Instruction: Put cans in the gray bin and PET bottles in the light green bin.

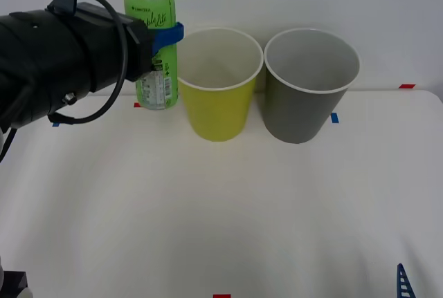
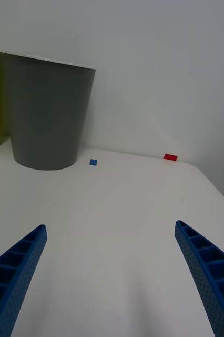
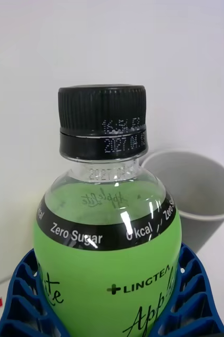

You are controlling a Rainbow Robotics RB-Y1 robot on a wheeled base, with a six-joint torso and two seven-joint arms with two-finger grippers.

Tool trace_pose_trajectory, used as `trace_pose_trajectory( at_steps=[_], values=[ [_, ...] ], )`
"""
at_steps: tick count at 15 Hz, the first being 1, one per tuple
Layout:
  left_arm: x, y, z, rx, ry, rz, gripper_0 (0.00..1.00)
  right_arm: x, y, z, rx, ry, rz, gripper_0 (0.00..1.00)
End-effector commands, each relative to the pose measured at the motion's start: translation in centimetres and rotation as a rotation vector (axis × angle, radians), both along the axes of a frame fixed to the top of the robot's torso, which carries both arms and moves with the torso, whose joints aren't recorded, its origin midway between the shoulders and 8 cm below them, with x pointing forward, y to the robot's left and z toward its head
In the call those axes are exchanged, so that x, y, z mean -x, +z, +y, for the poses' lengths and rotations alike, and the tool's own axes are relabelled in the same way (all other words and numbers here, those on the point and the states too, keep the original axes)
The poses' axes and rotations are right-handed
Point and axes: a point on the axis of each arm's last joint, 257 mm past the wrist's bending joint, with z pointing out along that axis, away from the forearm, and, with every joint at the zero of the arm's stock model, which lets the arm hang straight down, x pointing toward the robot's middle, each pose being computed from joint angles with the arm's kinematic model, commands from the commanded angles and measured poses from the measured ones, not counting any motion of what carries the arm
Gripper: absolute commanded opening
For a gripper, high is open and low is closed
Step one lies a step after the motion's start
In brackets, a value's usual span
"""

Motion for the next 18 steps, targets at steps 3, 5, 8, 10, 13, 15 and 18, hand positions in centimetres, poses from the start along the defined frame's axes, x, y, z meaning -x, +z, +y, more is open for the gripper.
trace_pose_trajectory(
  at_steps=[3, 5, 8, 10, 13, 15, 18],
  values=[
    [-4.2, 4.2, -2.6, 0.078, 0.004, -0.144, 0.00, 0.0, 0.0, 0.0, 0.000, 0.000, 0.000, 0.85],
    [-6.2, 4.6, -4.1, 0.076, 0.010, -0.192, 0.00, 0.0, 0.0, 0.0, 0.000, 0.000, 0.000, 0.84],
    [-8.6, 5.4, -6.1, 0.093, -0.008, -0.220, 0.00, 0.0, 0.0, 0.0, 0.000, 0.000, 0.000, 0.85],
    [-10.1, 5.4, -7.3, 0.120, -0.012, -0.242, 0.00, 0.0, 0.0, 0.0, 0.000, 0.000, 0.000, 0.84],
    [-11.8, 4.4, -8.3, 0.126, -0.007, -0.284, 0.00, 0.0, 0.0, 0.0, 0.000, 0.000, 0.000, 0.84],
    [-12.4, 3.5, -8.1, 0.119, 0.003, -0.268, 0.00, 0.0, 0.0, 0.0, 0.000, 0.000, 0.000, 0.84],
    [-13.1, 2.5, -8.0, 0.119, 0.012, -0.245, 0.00, 0.0, 0.0, 0.0, 0.000, 0.000, 0.000, 0.85]
  ],
)
